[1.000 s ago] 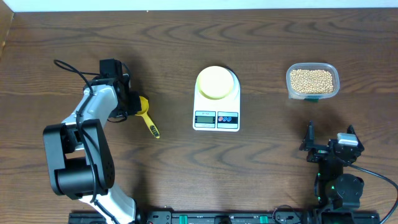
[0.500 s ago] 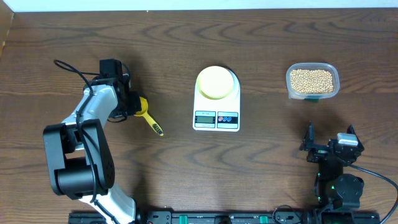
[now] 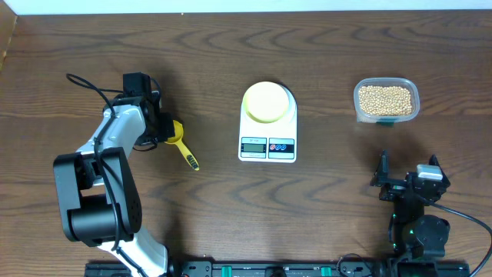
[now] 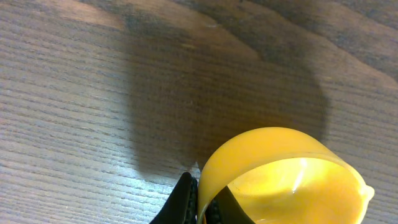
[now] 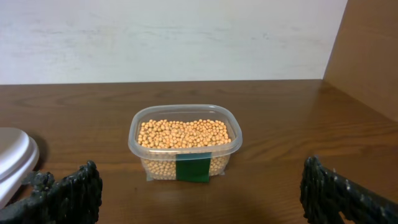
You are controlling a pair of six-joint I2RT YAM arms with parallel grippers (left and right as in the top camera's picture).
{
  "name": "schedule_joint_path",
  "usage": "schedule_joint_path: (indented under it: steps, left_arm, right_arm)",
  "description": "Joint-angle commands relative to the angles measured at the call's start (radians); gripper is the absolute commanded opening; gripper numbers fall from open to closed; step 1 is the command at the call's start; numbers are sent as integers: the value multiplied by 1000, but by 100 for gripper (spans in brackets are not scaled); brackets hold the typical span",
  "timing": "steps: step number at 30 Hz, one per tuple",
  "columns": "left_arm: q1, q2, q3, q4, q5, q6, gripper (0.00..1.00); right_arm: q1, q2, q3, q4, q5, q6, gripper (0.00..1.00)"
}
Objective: Scoop item into bowl and weigh 50g on scale
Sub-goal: 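Close the left gripper on the scoop's cup rim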
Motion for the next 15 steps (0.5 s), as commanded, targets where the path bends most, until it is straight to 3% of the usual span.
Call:
schedule_joint_path:
  steps: [1, 15]
  left_arm:
    - [-2, 15, 14, 2, 10, -1, 8]
    - [-2, 15, 14, 5, 10, -1, 8]
  right_arm:
    - [8, -6, -1, -2, 16, -7, 99]
    - [8, -6, -1, -2, 16, -7, 99]
